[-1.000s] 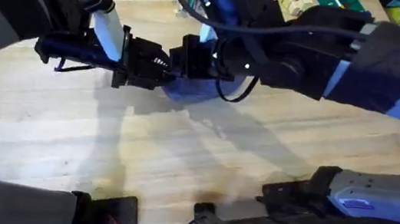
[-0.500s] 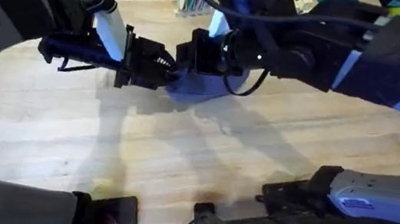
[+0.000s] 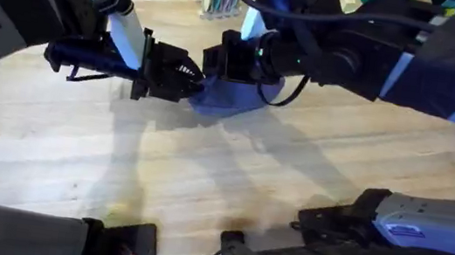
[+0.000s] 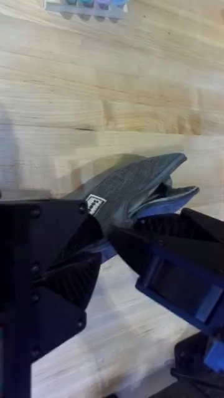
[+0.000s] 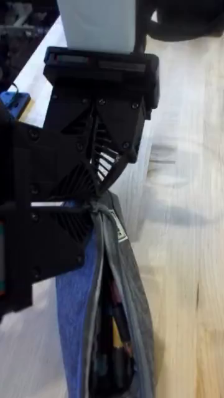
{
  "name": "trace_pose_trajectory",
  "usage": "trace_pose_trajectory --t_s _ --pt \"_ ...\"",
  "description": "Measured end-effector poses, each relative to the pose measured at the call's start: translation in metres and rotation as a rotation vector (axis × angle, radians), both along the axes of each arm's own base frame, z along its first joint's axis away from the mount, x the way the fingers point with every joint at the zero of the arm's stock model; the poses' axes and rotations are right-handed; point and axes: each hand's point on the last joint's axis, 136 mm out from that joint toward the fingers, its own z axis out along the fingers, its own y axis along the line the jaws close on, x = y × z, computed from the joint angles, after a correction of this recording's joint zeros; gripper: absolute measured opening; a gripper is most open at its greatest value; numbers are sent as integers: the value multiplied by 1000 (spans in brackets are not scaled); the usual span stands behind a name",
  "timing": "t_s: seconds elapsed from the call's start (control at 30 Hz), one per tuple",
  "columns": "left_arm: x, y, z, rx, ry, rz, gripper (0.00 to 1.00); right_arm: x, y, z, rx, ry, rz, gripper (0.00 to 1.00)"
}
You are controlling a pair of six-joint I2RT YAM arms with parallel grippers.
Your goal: Unzip the bag, pick up the pens from the table one at a time and place them inside, then zip the bag closed.
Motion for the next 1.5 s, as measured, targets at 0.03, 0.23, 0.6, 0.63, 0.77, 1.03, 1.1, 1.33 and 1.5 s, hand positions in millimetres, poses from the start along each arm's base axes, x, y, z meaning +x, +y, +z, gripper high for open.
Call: trace_pose_trajectory --t_s 0.03,0.23,0.6,0.63,0.77,1.03,1.1,1.33,1.5 --pt "0 0 0 0 0 0 45 0 0 0 -3 -3 5 33" --pt "0 0 0 0 0 0 45 0 0 0 -13 -13 22 33" --pt "0 0 0 0 -1 0 45 1 -1 0 -30 -30 35 33" --pt "0 0 0 0 -1 0 45 1 -1 0 -31 -30 35 33" --pt "1 0 0 0 -5 -1 45 4 -4 0 -31 -31 28 33" --pt "2 -2 1 -2 -17 -6 45 9 -11 1 -28 -34 30 33" --pt "2 -2 1 -2 -17 -6 45 10 -12 1 -25 -33 32 33" --pt "1 -3 2 -5 -17 -9 45 10 -19 2 -26 -24 25 33" --pt "0 -5 3 -11 -14 -15 45 10 -27 4 -27 -9 8 33"
